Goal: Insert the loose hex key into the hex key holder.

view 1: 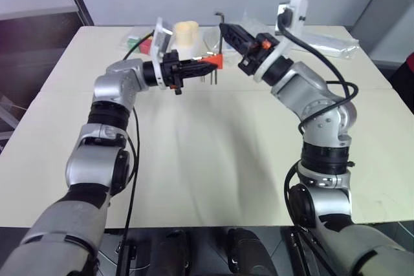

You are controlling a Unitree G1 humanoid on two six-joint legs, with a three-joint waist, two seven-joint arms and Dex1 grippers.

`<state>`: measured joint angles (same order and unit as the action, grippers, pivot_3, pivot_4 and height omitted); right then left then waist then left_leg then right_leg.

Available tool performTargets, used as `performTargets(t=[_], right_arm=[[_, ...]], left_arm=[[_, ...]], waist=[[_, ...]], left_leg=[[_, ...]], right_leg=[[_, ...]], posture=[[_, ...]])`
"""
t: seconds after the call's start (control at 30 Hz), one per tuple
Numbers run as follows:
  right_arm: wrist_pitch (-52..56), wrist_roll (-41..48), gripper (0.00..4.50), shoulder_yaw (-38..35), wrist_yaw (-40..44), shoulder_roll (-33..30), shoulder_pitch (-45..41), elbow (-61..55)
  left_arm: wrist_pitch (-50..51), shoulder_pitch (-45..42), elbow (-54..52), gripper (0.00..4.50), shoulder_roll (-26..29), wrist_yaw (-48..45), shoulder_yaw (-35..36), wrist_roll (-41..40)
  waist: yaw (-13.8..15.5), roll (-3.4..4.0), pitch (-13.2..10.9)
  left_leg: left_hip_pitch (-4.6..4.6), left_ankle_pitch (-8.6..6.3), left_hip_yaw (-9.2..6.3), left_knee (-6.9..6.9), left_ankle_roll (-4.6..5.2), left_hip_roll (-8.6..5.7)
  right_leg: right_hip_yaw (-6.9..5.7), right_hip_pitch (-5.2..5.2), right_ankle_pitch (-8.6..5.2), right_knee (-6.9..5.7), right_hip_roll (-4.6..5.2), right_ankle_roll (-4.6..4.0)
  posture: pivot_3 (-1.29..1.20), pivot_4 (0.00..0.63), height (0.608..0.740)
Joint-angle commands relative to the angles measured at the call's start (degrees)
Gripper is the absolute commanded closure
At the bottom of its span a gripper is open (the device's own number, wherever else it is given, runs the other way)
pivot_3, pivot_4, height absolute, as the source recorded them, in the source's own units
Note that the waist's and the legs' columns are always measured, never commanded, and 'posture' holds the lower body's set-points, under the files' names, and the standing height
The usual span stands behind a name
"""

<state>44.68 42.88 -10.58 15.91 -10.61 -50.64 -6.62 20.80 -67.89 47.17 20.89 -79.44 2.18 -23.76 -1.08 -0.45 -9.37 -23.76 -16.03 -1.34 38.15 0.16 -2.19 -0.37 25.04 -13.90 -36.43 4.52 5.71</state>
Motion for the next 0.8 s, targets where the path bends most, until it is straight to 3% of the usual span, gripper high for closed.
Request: performTargets(t=[0.03,0.77,0.8], right_arm=[[-0.81,0.17,4.46,-0.04,0.80,-0.63,0.21,-1.65],[-0.16,-1.32,4.46,4.39,5.46,-3.24,1.47,-4.15],[-0.36,-1.39,4.14,4.16,5.46,-3.21,1.44,-3.91]], left_arm=[[-0.51,-1.50,-1.20,4.50,0.51,0.07,2.36,-1.08],[-0.86,-0.32,-2.40,4.50,0.00,-0.16,1.74,-0.23],[-0.88,-0.26,-2.38,4.50,0.06,-0.20,1.72,-0.18]], waist=[[-0.01,0.00,0.00],[-0.02,0.00,0.00],[-0.03,0.00,0.00]], left_leg=[[0.00,0.00,0.00,0.00,0.00,0.00],[0.08,-0.03,0.04,0.11,0.06,-0.02],[0.08,-0.03,0.04,0.11,0.06,-0.02]], right_leg=[[0.00,0.00,0.00,0.00,0.00,0.00],[0.04,0.18,0.00,-0.61,0.02,0.00],[0.04,0.18,0.00,-0.61,0.02,0.00]], posture=[[0.00,0.150,0.740],[0.00,0.150,0.740],[0.00,0.150,0.740]])
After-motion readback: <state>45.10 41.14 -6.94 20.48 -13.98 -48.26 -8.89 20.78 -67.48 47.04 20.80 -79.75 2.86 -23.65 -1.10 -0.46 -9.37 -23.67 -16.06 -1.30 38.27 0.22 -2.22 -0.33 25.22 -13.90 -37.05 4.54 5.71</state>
